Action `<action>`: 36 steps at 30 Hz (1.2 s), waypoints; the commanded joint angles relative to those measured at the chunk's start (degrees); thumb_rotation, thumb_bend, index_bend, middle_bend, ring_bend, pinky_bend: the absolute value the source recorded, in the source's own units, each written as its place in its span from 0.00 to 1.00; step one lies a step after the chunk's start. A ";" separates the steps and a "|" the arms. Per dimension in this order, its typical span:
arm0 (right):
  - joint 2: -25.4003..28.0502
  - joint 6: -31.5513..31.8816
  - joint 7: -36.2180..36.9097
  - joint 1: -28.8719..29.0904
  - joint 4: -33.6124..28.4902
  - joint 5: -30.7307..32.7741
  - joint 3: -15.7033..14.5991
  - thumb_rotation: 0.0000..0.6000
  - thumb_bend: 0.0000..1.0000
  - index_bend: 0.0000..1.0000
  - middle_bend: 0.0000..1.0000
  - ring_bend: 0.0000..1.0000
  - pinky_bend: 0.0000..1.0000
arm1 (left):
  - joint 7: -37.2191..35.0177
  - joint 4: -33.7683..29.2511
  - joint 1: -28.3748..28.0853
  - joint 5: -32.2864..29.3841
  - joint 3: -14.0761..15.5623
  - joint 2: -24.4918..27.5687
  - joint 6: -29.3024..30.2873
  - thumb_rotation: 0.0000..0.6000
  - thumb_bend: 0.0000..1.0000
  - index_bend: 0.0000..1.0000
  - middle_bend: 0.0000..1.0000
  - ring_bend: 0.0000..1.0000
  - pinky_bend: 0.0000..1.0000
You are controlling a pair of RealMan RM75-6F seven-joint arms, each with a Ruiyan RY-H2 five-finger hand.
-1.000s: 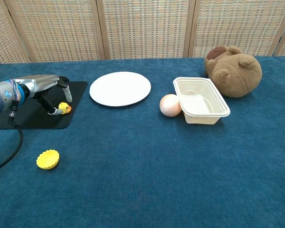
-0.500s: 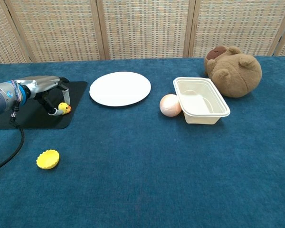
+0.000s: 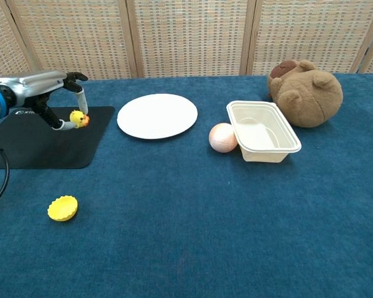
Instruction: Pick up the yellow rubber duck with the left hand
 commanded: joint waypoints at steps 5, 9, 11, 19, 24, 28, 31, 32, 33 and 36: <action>0.11 0.13 0.13 -0.05 -0.32 -0.64 -0.31 1.00 0.00 0.03 0.00 0.00 0.00 | -4.91 -12.95 7.33 13.41 9.56 9.49 5.83 1.00 0.35 0.50 0.00 0.00 0.00; 0.27 0.41 0.44 -0.17 -0.47 -1.06 -0.46 1.00 0.00 0.03 0.00 0.00 0.00 | -6.99 -13.98 9.47 17.36 12.66 10.39 7.68 1.00 0.35 0.50 0.00 0.00 0.00; 0.30 0.43 0.51 -0.18 -0.45 -1.16 -0.50 1.00 0.00 0.03 0.00 0.00 0.00 | -7.30 -14.12 9.98 18.47 13.72 10.64 7.85 1.00 0.35 0.50 0.00 0.00 0.00; 0.27 0.46 0.43 -0.20 -0.46 -1.30 -0.62 1.00 0.00 0.03 0.00 0.00 0.00 | -9.06 -14.47 10.69 21.23 15.69 10.31 7.54 1.00 0.35 0.49 0.00 0.00 0.00; 0.23 0.33 0.40 -0.14 -0.44 -1.13 -0.57 1.00 0.00 0.03 0.00 0.00 0.00 | -8.73 -14.18 10.14 21.65 16.02 9.22 6.05 1.00 0.35 0.50 0.00 0.00 0.00; 0.22 0.31 0.41 -0.14 -0.40 -1.06 -0.57 1.00 0.00 0.03 0.00 0.00 0.00 | -7.54 -14.32 9.77 21.62 16.30 8.59 4.94 1.00 0.35 0.49 0.00 0.00 0.00; 0.17 0.16 0.31 -0.09 -0.43 -1.11 -0.66 1.00 0.00 0.03 0.00 0.00 0.00 | -5.71 -14.19 9.83 20.74 16.11 8.09 4.76 1.00 0.35 0.48 0.00 0.00 0.00; 0.17 0.16 0.29 -0.09 -0.44 -1.13 -0.66 1.00 0.00 0.03 0.00 0.00 0.00 | -5.35 -14.18 9.89 20.50 16.05 7.96 4.77 1.00 0.35 0.48 0.00 0.00 0.00; 0.18 0.20 0.31 -0.10 -0.46 -1.13 -0.66 1.00 0.00 0.03 0.00 0.00 0.00 | -4.99 -14.19 9.97 20.30 16.06 7.83 4.76 1.00 0.35 0.47 0.00 0.00 0.00; 0.24 0.28 0.43 -0.14 -0.52 -1.11 -0.64 1.00 0.00 0.03 0.00 0.00 0.00 | -4.95 -13.93 9.98 20.24 16.11 7.48 4.53 1.00 0.31 0.35 0.00 0.00 0.00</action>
